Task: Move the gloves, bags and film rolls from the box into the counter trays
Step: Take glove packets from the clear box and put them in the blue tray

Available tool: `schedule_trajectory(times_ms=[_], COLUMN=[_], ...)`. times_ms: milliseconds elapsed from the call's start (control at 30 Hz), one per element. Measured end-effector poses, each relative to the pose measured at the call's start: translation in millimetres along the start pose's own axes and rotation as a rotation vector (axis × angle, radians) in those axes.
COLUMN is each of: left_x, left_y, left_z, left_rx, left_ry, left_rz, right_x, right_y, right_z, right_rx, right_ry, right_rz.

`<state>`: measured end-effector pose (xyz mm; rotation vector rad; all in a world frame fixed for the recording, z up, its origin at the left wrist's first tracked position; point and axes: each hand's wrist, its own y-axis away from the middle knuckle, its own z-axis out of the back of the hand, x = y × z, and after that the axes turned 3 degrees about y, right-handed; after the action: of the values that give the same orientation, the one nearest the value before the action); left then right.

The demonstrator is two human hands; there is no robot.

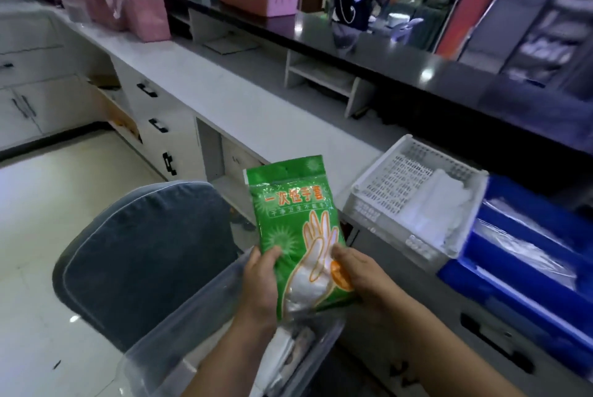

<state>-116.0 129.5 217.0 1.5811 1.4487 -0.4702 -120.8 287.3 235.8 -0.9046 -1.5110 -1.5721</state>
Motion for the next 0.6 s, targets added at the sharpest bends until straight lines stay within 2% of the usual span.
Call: schedule_trajectory(times_ms=[200,333,433,500,600], left_x=[27.5,56.8,84.6,101.6,128.5], left_y=[1.3,8.1,12.5,14.7,9.2], left_z=[-80.3,-151.0,-203.0,-235.6,-282.9], left_rx=[0.176,0.355,0.443,0.511,0.575], left_ry=[-0.036,-0.117,-0.138,-0.143,-0.304], left_rz=[0.029,-0.005,0.009,0.023,-0.036], right_x=[12.6,16.1,17.2,20.3,22.4], right_y=[22.9,35.9,42.3,45.6,44.5], right_z=[94.8,164.5,218.2,254.3,309.3], right_rx=[-0.037,-0.157,-0.141,-0.146,-0.208], right_ry=[0.007,-0.13,-0.245,-0.24,-0.194], right_rz=[0.052,0.083,0.089,0.087,0.108])
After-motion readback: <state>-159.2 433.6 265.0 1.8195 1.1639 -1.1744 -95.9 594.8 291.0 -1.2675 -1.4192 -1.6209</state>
